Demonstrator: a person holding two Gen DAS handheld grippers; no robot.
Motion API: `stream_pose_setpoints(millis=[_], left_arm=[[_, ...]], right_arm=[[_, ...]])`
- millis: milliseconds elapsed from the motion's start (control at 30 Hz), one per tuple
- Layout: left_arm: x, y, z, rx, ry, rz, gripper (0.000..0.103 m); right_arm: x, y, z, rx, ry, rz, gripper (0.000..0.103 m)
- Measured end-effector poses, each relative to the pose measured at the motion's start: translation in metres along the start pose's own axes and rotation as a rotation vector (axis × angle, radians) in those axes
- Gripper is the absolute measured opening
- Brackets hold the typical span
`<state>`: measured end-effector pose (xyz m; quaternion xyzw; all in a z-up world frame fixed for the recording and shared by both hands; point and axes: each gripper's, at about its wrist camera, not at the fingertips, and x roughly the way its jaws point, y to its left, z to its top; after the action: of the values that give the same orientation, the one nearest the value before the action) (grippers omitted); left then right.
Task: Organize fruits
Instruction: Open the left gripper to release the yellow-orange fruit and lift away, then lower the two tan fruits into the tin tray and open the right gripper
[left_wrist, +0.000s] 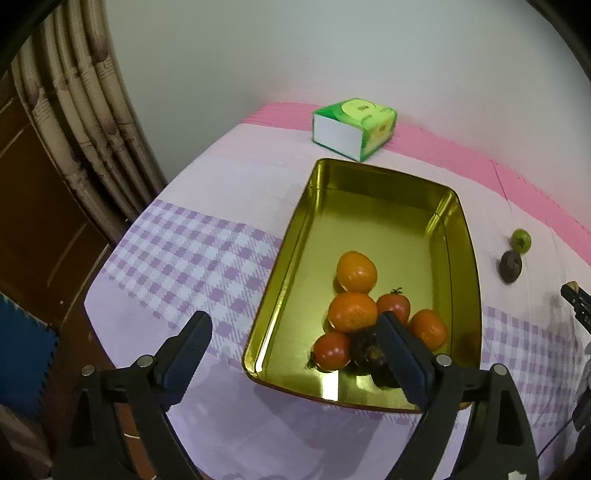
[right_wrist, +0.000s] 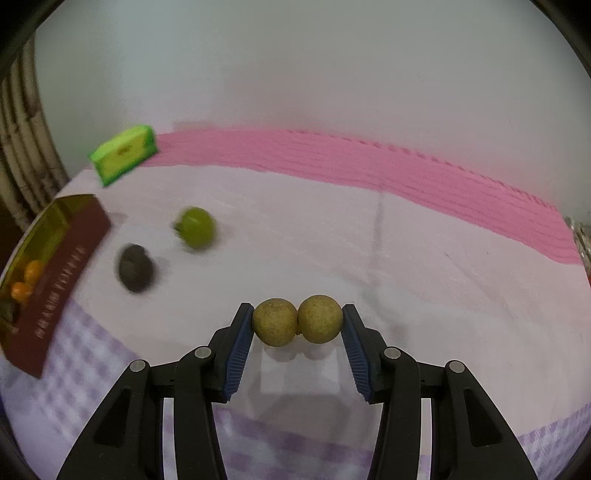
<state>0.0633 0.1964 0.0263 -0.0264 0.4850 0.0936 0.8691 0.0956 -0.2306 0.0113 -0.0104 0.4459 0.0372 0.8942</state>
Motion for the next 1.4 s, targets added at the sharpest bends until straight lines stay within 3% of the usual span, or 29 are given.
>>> stream_pose_setpoints(millis=[367,500,733,1400], left_arm=[[-0.004,0.025,0.006,-0.097,-0.018,0.062,0.091],[0.003,0.036,0.005,-0.148,0.020,0.077,0.091],[0.002,0.048,0.007,-0.209,0.021,0.078,0.091],[0.006,0.049,0.007,-0.207,0.032,0.075,0.091]], right_arm=[[-0.022,0.126,0.033,-0.167,-0.019,0.236,0.049],[-0.025,0.173,0.037,-0.233,-0.019,0.299,0.049],[-0.015,0.232,0.034,-0.332,0.015,0.367,0.049],[0.012,0.266,0.010,-0.407,0.107,0.389,0.049]])
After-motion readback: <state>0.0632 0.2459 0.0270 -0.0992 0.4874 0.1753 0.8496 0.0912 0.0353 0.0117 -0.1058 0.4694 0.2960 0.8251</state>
